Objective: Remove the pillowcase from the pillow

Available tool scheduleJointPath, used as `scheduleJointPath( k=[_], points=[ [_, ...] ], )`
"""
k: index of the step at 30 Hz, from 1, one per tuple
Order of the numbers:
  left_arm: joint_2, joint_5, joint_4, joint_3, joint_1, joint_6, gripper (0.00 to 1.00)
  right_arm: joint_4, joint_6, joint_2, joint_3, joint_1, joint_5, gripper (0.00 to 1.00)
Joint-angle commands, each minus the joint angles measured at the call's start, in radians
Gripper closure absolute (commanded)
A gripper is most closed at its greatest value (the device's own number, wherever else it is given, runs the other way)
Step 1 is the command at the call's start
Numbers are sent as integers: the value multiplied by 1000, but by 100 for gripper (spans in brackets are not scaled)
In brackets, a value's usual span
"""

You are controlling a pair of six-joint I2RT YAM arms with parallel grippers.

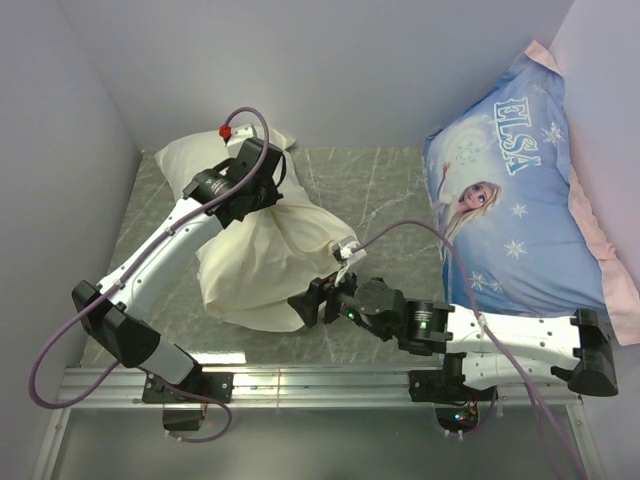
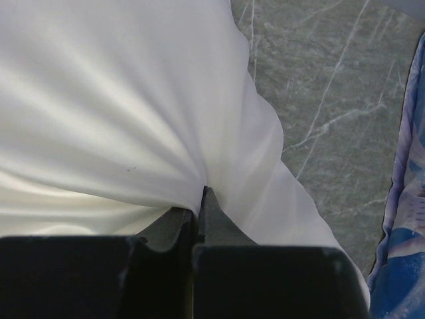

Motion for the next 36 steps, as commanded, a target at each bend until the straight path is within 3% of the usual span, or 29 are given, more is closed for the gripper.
scheduleJointPath(
  k=[1,5,12,22,31,36],
  points=[
    [-18,13,126,93,-21,-11,100,89,17,70,15,8,28,24],
    [-10,15,122,113,-24,-11,100,139,35,154,2,6,17,22],
    [-5,13,120,117,-38,-16,100,275,83,208,-62,8,69,9],
    [2,5,88,168,-47,-7,99,477,122,279,-114,9,121,8],
    [13,8,85,185,-47,2,100,510,208,277,-162,32,193,5],
    [4,19,92,167,-51,-5,100,622,132,303,-185,31,280,3]
  ],
)
